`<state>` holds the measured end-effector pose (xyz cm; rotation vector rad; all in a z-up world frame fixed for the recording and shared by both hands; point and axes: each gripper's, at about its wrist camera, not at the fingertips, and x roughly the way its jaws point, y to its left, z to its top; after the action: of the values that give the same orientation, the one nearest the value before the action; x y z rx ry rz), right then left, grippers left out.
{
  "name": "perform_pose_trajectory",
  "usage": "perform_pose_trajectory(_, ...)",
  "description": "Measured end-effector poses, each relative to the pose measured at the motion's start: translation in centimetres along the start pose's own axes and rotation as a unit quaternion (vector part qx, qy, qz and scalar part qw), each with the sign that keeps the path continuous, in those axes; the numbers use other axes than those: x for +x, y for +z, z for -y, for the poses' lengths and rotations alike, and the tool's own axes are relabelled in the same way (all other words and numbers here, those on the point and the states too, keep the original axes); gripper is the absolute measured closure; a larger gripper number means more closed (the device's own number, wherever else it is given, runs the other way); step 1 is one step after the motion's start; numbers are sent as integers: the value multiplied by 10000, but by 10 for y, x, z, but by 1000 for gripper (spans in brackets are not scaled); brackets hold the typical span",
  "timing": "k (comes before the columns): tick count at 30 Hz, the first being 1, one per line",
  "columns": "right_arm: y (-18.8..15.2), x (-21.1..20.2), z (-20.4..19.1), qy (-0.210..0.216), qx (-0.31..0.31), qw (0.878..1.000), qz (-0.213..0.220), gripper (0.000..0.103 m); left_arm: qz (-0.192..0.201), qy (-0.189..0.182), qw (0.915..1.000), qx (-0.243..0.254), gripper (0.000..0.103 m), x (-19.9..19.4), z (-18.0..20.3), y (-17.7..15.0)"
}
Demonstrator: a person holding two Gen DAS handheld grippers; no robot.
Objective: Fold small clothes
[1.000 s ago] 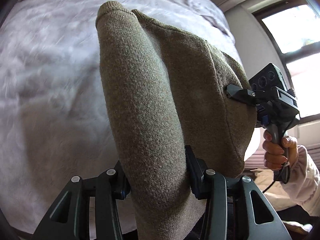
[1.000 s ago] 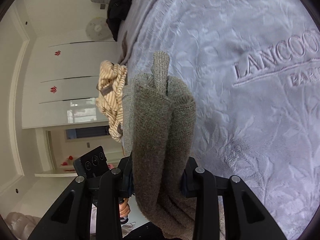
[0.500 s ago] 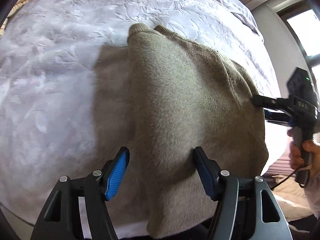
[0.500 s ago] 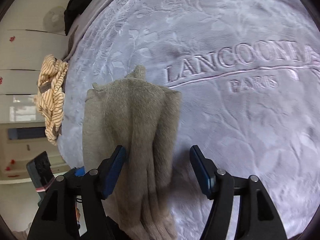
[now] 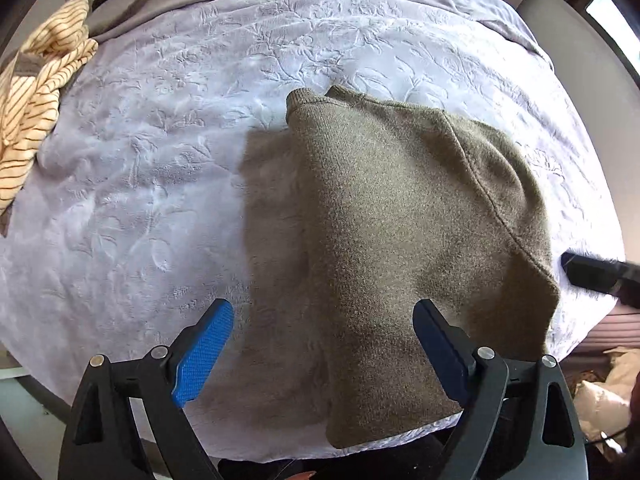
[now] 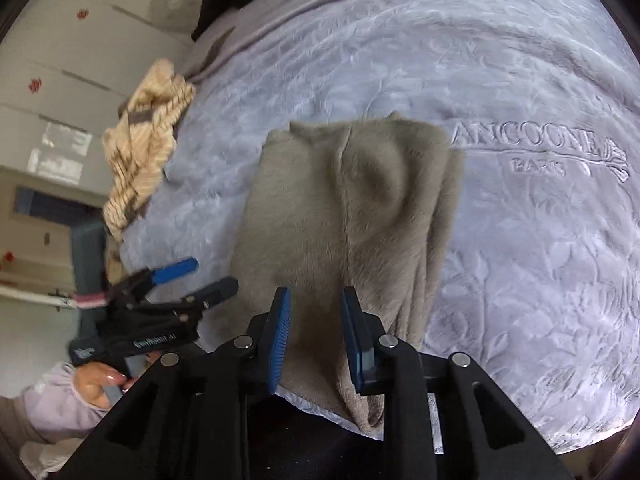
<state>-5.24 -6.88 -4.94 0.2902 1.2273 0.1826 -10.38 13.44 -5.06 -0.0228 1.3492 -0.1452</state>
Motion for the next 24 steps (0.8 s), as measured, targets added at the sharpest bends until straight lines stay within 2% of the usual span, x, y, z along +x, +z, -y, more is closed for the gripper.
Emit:
perform_pose_trajectory(3, -10, 24, 6, -449, 31, 9986, -282, 76, 100, 71, 9999, -91, 11, -3, 2, 2)
perform_pose_trajectory(5, -16, 32, 14, -670, 23, 9973, -306, 79, 90, 70, 9998, -191, 11, -5, -2, 0)
perform_pose_trajectory(8, -23, 34, 24, -669, 104, 9973, -277, 81, 134, 62, 9994, -302, 11, -9, -9, -3)
perform_pose_trajectory(13, -32, 27, 22, -751, 115, 9966, -328, 81, 246, 255, 9991, -239, 11, -16, -9, -3)
perform_pose_trajectory(18, -30, 6, 10, -951, 166, 9951, -217, 68, 266, 119, 9993, -251, 11, -21, -5, 1)
perform_pose_trajectory(20, -25, -1, 6, -996, 194, 9947, -166, 46, 181, -2, 9996, -237, 11, -21, -3, 3)
perform_pose_trajectory(22, -19, -9, -2, -1034, 200, 9944, -84, 40, 106, -91, 9997, -189, 11, -23, 1, 3)
perform_pose_trajectory(24, -12, -14, -10, -1140, 171, 9933, -54, 36, 98, 16, 9998, -142, 11, -24, 5, 3)
